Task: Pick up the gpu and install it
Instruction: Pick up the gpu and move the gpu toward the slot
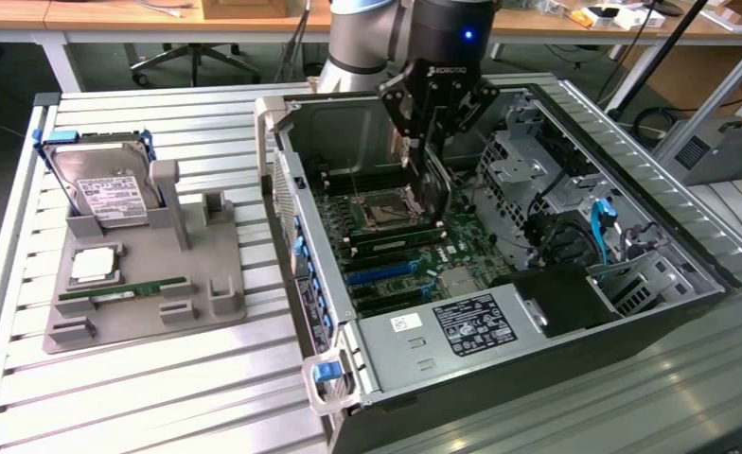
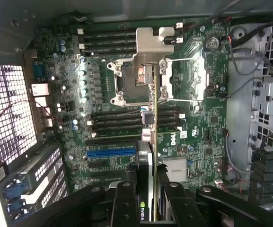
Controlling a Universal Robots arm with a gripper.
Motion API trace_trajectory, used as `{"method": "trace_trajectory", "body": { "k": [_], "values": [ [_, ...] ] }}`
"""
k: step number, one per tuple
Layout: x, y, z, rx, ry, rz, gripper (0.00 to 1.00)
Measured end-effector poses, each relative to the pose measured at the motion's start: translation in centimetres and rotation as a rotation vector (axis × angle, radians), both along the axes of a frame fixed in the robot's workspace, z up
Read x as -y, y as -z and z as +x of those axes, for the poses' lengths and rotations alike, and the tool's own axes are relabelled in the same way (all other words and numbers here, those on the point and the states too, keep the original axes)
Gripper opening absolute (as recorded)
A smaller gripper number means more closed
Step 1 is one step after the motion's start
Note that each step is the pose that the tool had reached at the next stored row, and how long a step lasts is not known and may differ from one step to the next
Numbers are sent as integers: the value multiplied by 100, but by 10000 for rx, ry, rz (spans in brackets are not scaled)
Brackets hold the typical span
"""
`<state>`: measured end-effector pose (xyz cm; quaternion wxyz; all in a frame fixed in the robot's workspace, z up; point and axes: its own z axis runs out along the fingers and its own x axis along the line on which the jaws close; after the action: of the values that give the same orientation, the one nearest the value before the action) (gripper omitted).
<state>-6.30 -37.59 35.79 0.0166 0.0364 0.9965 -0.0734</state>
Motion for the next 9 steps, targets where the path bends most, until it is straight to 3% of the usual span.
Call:
{"method": "trace_trajectory", "body": {
  "k": [6, 8, 9],
  "values": [
    [1, 8, 66, -5, 0, 678, 27],
    [1, 16, 103, -9, 1, 869, 27],
    [1, 20, 120, -11, 1, 924, 27]
  ]
}}
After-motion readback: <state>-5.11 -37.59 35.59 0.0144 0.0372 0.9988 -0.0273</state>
